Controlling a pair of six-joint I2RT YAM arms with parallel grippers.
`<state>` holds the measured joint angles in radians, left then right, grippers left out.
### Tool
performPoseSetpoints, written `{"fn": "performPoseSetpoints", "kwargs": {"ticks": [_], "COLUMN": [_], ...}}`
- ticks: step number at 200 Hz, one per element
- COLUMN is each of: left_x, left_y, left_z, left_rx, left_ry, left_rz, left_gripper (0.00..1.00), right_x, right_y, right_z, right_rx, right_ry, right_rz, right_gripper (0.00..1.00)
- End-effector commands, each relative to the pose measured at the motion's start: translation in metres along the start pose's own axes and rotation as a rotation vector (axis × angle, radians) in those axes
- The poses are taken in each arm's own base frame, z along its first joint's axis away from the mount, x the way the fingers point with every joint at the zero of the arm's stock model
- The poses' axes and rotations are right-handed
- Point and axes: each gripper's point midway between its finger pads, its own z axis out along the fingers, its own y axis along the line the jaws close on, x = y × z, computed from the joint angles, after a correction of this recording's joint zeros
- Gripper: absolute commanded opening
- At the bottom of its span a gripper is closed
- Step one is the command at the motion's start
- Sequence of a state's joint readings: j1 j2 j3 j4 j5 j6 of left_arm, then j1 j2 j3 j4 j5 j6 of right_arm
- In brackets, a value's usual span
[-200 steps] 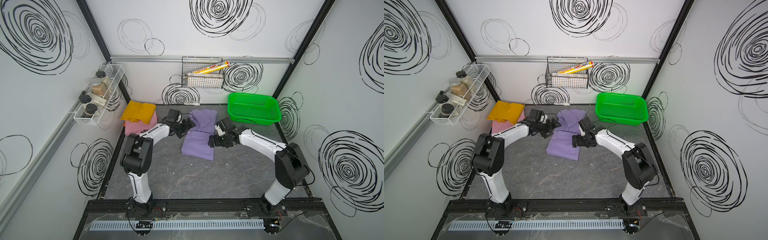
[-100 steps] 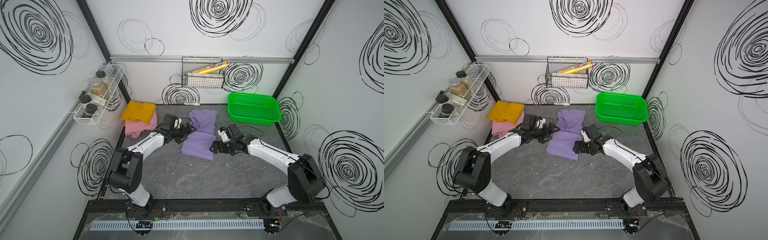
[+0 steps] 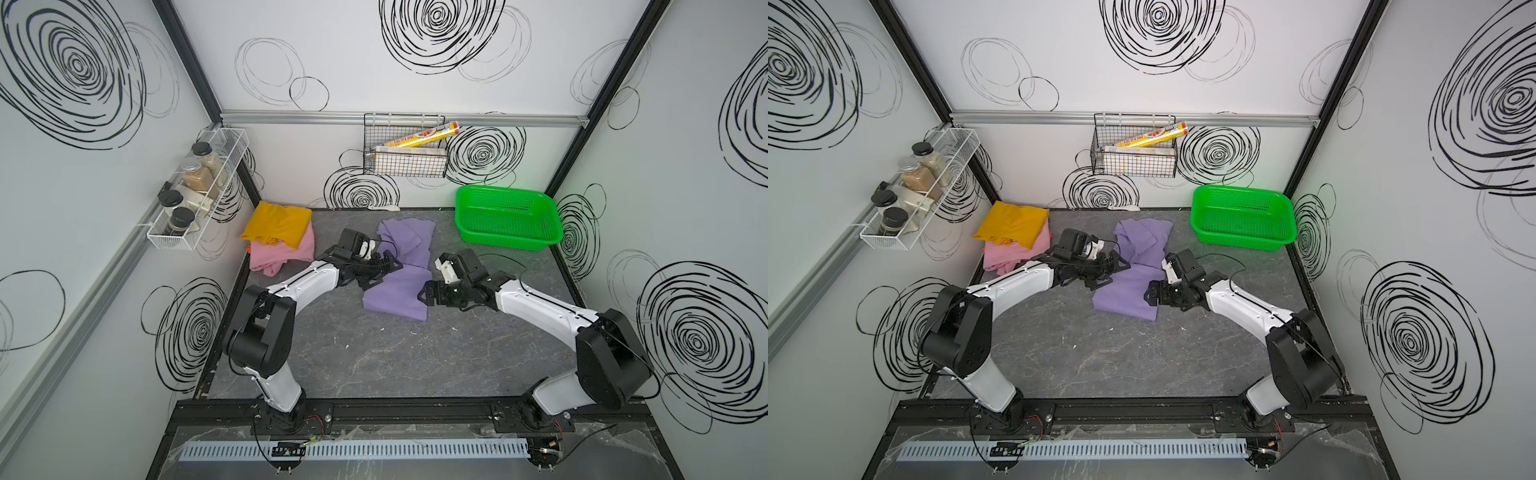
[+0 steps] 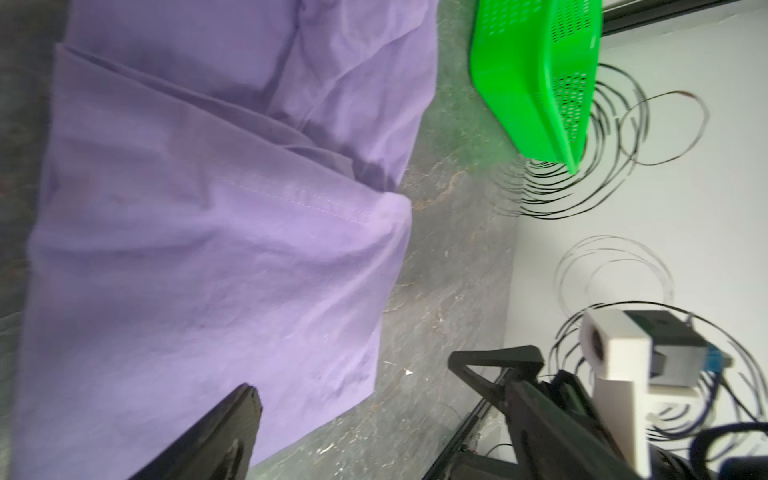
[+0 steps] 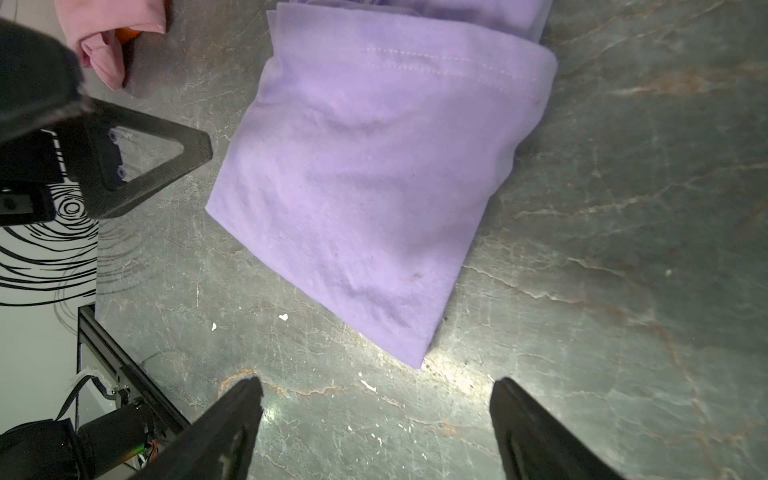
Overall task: Fold and stack t-shirts
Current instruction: Smooth out the T-shirt at the center of the board.
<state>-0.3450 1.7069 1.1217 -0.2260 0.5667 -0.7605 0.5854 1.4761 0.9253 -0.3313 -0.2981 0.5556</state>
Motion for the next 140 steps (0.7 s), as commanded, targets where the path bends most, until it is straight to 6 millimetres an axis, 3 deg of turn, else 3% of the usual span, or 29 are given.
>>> {"fn": "performPoseSetpoints", "kwargs": {"ticks": [1, 79, 140], "left_x": [0.012, 0.06, 0.072], "left_y": [0.022, 0.094, 0.118], "left_z": [-0.019, -0.031, -0.022], "left_rx": [-0.111, -0.29, -0.308], "left_ry": [-0.009, 0.041, 0.066], "left_rz": [0.062, 0.053, 0.015], "left_gripper": [0.98, 0.99, 0.99], "right_x": [0.009, 0.038, 0.042], "right_y": [-0.002, -0.012, -0.013], "right_z": [-0.003, 0.01, 0.01], "right_rx": [-0.02, -0.066, -0.068], "right_ry": [-0.002, 0.044, 0.056], "right_rz": [0.03, 0.09, 0.092], "right_gripper": [0.89, 0.86, 0.85]}}
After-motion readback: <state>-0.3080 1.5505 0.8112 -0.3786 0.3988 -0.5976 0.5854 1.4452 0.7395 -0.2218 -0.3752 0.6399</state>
